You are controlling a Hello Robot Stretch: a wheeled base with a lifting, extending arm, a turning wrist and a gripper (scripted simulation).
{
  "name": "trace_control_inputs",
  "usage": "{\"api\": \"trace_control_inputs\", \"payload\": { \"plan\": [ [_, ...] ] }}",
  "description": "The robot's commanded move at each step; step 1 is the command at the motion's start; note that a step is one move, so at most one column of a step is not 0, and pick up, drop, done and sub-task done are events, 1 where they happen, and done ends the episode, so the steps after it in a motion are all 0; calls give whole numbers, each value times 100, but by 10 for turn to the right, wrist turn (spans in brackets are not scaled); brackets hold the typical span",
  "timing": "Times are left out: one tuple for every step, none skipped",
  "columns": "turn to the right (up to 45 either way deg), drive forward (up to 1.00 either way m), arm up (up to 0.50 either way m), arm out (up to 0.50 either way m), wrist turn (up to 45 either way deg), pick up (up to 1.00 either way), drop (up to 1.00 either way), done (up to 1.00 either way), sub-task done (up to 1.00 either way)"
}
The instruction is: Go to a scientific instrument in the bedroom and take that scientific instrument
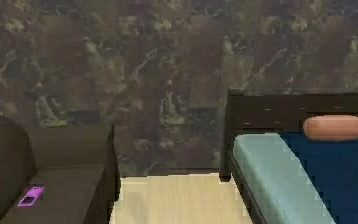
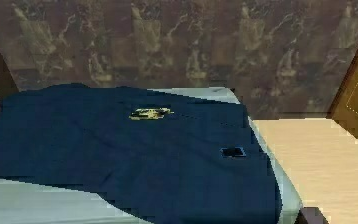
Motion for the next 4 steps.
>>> {"api": "trace_control_inputs", "payload": {
  "plan": [
    [0,20,0,0,0,0,0,0,0],
    [-450,0,0,0,0,0,0,0,0],
    [-450,0,0,0,0,0,0,0,0],
    [-450,0,0,0,0,0,0,0,0]
  ]
}}
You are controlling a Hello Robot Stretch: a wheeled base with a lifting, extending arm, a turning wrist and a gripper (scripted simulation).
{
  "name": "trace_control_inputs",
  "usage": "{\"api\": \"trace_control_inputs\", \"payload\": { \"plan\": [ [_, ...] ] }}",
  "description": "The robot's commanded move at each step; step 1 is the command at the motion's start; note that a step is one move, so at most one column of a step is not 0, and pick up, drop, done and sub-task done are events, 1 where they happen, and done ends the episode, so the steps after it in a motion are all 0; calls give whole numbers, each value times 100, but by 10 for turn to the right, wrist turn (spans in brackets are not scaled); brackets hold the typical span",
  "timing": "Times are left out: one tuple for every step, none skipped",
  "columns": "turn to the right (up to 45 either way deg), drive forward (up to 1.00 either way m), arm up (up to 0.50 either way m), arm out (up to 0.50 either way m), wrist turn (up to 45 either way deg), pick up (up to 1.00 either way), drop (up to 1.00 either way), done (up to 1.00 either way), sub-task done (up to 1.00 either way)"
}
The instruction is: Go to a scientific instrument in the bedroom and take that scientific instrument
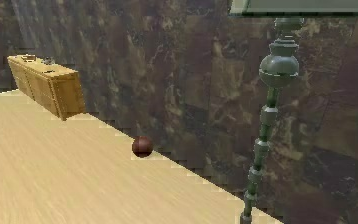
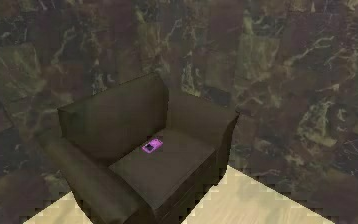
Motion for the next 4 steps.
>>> {"api": "trace_control_inputs", "payload": {
  "plan": [
    [-60,0,0,0,0,0,0,0,0],
    [450,0,0,0,0,0,0,0,0],
    [450,0,0,0,0,0,0,0,0],
    [360,0,0,0,0,0,0,0,0]
  ]
}}
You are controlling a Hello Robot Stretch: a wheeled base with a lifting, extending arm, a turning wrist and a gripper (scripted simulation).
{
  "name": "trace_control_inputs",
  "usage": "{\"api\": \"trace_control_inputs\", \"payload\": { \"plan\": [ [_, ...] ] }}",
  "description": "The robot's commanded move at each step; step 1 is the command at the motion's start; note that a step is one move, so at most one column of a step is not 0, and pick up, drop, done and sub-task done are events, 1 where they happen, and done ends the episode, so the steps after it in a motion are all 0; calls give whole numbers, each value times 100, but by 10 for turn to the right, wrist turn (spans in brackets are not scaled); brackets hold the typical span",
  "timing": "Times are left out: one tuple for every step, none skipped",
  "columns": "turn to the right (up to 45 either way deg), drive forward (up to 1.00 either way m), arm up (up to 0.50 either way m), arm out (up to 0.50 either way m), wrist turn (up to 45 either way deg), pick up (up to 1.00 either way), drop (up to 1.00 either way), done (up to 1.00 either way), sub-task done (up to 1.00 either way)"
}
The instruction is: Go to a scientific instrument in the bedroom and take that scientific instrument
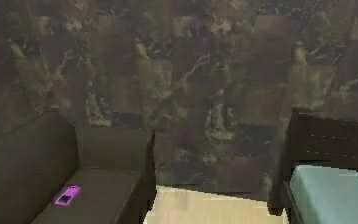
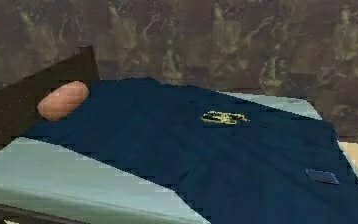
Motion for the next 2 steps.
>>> {"api": "trace_control_inputs", "payload": {
  "plan": [
    [0,90,0,0,0,0,0,0,0],
    [-450,0,0,0,0,0,0,0,0]
  ]
}}
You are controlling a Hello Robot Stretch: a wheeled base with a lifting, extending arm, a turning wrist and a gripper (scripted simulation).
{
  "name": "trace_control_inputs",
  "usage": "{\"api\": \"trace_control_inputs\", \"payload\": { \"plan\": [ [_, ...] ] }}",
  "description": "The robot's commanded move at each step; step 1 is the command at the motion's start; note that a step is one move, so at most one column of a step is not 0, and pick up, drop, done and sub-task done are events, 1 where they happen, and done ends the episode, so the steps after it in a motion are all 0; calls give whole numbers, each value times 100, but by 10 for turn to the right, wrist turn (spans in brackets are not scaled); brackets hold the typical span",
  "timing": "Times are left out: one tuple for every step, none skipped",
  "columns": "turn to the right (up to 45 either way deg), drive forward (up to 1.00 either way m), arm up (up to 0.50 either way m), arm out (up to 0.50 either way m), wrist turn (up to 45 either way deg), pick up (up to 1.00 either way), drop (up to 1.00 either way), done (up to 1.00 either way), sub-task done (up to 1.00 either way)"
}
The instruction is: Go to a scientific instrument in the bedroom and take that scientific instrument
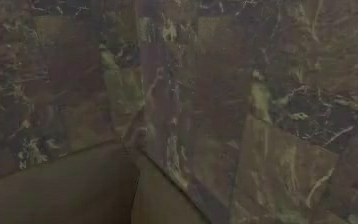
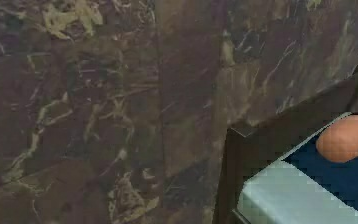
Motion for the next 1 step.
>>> {"api": "trace_control_inputs", "payload": {
  "plan": [
    [-450,0,0,0,0,0,0,0,0]
  ]
}}
